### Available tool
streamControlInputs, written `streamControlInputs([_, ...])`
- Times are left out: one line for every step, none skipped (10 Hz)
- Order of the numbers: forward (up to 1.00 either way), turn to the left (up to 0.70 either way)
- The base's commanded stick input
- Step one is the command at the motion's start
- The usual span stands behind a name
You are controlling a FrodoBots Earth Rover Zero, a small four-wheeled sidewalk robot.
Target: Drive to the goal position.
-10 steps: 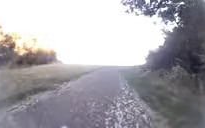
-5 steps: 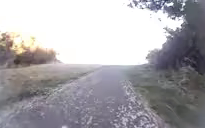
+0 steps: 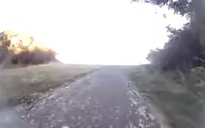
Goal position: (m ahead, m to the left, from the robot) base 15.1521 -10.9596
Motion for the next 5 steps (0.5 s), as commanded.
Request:
streamControlInputs([1.0, -0.02])
streamControlInputs([1.0, -0.02])
streamControlInputs([1.0, -0.02])
streamControlInputs([1.0, -0.02])
streamControlInputs([1.0, -0.03])
